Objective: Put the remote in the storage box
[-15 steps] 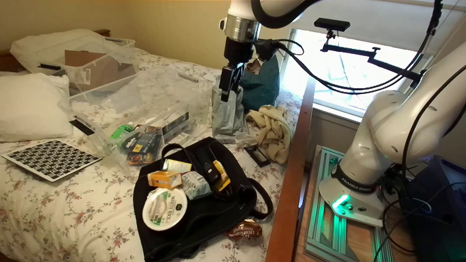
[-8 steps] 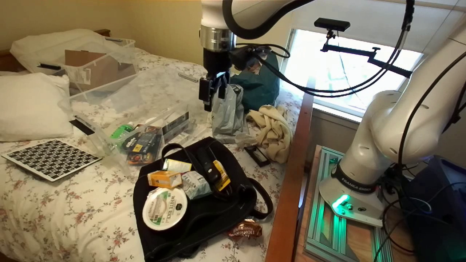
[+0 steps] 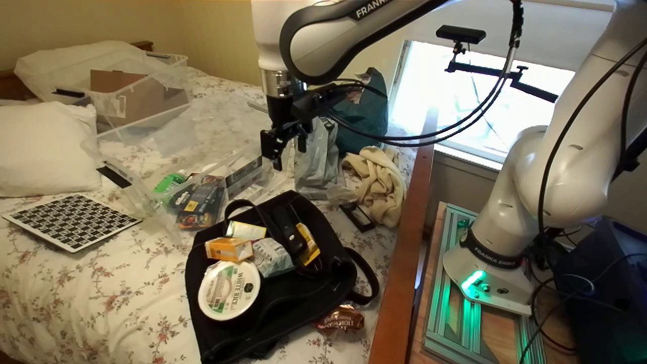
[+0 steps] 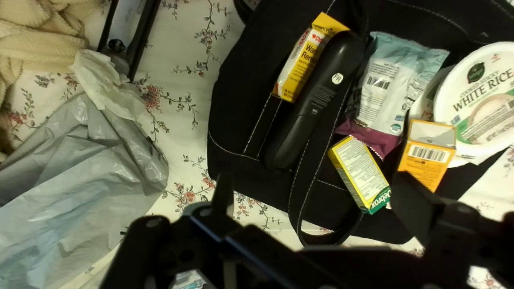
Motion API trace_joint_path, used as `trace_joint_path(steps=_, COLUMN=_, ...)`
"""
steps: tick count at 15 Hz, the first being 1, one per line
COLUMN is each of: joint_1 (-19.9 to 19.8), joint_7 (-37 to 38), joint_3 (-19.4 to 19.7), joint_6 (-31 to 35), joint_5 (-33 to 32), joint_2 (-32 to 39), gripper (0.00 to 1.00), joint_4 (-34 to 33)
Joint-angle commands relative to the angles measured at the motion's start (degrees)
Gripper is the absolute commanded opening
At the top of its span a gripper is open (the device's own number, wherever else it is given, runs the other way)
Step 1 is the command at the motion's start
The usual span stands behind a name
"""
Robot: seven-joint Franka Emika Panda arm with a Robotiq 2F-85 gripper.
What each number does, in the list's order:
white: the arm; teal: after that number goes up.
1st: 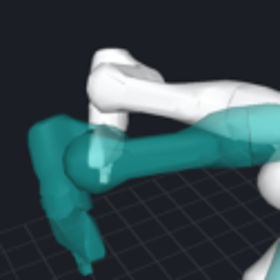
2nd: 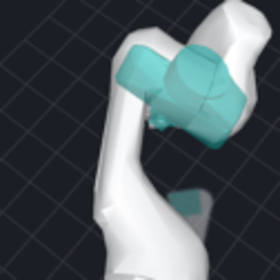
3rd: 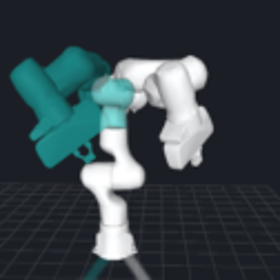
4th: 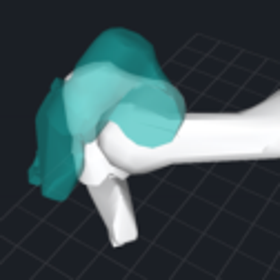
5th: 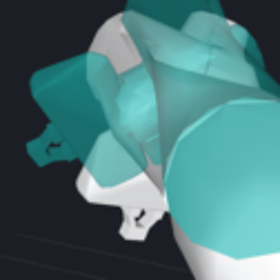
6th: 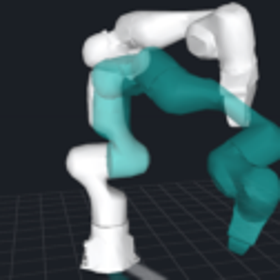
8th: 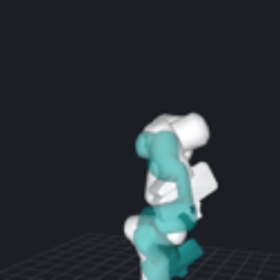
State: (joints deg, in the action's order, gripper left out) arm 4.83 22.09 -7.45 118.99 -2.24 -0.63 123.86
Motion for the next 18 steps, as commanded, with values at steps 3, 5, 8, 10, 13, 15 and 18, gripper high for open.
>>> trace_joint_path(steps=3, joint_1=0.4, joint_7=0.0, joint_3=0.5, joint_6=-0.2, joint_5=0.0, joint_2=0.0, gripper=1.00, joint_4=-0.1)
trace_joint_path(steps=5, joint_1=0.4, joint_7=0.0, joint_3=0.5, joint_6=-0.2, joint_5=0.0, joint_2=-0.1, gripper=1.00, joint_4=-0.1)
trace_joint_path(steps=8, joint_1=0.4, joint_7=0.0, joint_3=0.5, joint_6=-0.2, joint_5=0.0, joint_2=-0.1, gripper=1.00, joint_4=-0.1)
trace_joint_path(steps=10, joint_1=0.4, joint_7=0.0, joint_3=0.5, joint_6=-0.2, joint_5=0.0, joint_2=-0.1, gripper=1.00, joint_4=-0.1)
trace_joint_path(steps=13, joint_1=0.9, joint_7=-0.4, joint_3=0.1, joint_6=-1.4, joint_5=1.4, joint_2=2.6, gripper=1.00, joint_4=-2.6)
trace_joint_path(steps=15, joint_1=1.5, joint_7=-0.3, joint_3=-0.2, joint_6=-2.4, joint_5=1.7, joint_2=4.4, gripper=1.00, joint_4=-4.2)
trace_joint_path(steps=18, joint_1=2.5, joint_7=0.0, joint_3=-0.4, joint_6=-2.2, joint_5=2.9, joint_2=6.5, gripper=1.00, joint_4=-5.4)
